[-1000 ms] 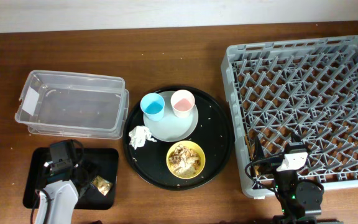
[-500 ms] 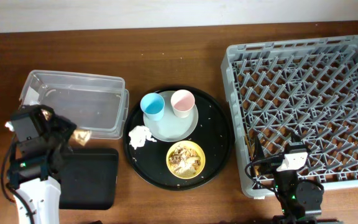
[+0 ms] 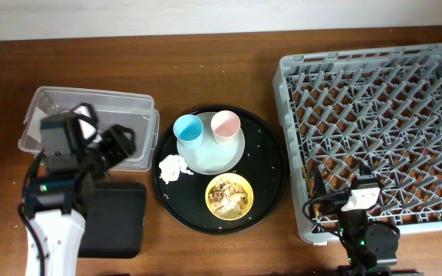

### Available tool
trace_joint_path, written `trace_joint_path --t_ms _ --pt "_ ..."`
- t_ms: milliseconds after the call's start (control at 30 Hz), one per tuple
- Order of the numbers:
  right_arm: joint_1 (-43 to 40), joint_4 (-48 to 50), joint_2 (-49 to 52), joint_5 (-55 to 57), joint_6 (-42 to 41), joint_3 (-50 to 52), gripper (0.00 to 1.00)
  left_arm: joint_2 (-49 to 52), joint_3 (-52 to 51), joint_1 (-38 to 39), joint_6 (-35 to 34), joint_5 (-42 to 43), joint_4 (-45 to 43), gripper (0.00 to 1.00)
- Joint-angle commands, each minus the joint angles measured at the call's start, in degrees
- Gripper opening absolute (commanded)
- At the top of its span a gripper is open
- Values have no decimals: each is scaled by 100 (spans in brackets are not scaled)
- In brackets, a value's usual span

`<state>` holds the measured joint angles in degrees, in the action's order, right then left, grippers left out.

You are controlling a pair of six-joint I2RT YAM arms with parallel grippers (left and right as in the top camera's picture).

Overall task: Sort waste into correct bins and load items into the dishwasher rack
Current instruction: 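Drop the brown wrapper into the clear plastic bin, then grasp the white tissue with the left gripper and drop it in the bin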

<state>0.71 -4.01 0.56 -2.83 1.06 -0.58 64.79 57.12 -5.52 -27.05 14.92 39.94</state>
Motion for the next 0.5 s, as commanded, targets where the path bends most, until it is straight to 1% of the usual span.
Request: trace_joint_path --t_ms 0,67,133,167,233,267,333,367,433,467 --pt "-35 -28 -35 -11 -50 26 98 -385 83 1073 487 -706 922 60" --pt "-35 -28 -35 -11 -50 26 98 -232 76 1858 485 -1335 1200 60" --pt "-35 -28 -35 -9 -50 26 98 118 76 2618 483 -1958 1150 61" --pt "-35 -28 -35 -11 -50 26 98 310 76 2874 483 -2253 1121 61" --pt "-35 -28 -35 -9 -50 26 98 920 76 3309 485 -2981 1108 61" --pt "-35 -28 -35 -9 -50 26 98 1471 76 3501 492 -3353 1021 65" --pt "-35 -28 -35 -9 -50 26 98 2087 76 3536 804 -3484 715 67" --pt "-35 -28 -35 -9 -50 26 98 2400 76 3536 1128 -3482 431 67" --pt "-35 -28 -35 -11 -50 26 98 2708 76 3536 1561 -3493 72 71" --pt "-35 -28 -35 -9 -50 26 98 2776 76 3536 1650 -3504 -46 72"
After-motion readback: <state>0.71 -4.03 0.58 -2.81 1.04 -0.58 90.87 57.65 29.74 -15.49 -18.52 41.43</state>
